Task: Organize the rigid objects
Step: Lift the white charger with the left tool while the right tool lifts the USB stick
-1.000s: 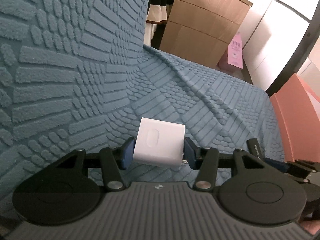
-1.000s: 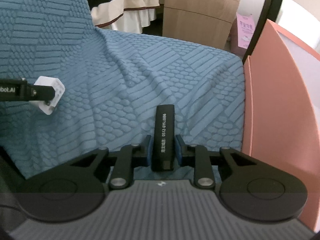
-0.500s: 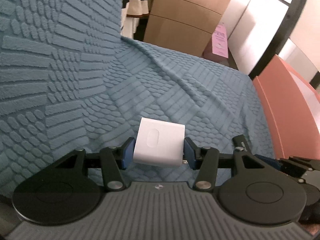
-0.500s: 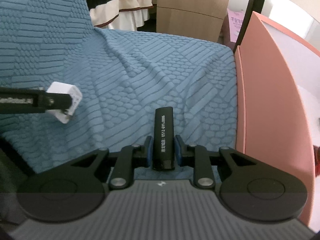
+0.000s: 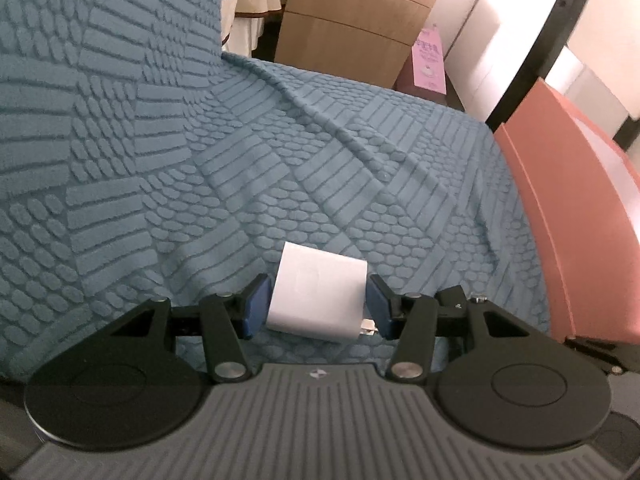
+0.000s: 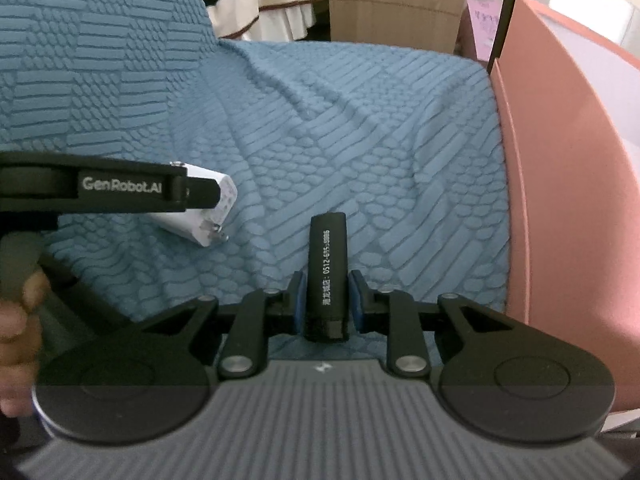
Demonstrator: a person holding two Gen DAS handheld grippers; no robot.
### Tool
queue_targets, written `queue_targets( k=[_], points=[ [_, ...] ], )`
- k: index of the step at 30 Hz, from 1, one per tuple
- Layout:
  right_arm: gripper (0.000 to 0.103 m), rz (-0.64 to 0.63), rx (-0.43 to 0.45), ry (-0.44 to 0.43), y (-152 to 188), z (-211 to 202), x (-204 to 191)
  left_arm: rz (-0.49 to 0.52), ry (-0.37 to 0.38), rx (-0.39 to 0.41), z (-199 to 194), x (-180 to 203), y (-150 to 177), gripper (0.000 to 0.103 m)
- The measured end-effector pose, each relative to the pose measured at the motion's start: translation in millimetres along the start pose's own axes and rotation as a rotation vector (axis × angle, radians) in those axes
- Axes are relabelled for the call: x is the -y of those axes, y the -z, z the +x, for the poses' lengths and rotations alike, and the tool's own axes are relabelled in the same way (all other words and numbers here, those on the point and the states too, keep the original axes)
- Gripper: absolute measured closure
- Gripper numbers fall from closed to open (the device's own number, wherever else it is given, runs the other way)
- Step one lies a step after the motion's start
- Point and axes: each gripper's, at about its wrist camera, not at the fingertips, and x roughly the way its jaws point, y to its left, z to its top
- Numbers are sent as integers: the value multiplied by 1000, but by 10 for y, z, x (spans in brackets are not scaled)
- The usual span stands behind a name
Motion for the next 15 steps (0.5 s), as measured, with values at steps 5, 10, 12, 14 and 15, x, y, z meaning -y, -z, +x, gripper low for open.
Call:
queue_targets(
  k=[5, 10, 12, 14, 15],
  points=[
    [74, 28, 3, -28, -46, 44, -3, 20, -4, 7, -31, 16, -24, 43],
    [73, 67, 26, -62, -122, 96, 40, 9, -8, 8, -30, -6, -43, 43],
    [74, 67, 20, -64, -137, 132, 29, 7, -10, 9, -31, -12, -45, 43],
    [74, 51, 22, -57, -146, 138, 2, 6, -12, 8, -29, -21, -46, 43],
    [74, 36, 22, -52, -145, 143, -17, 5, -12, 7, -34, -21, -43, 43]
  ],
)
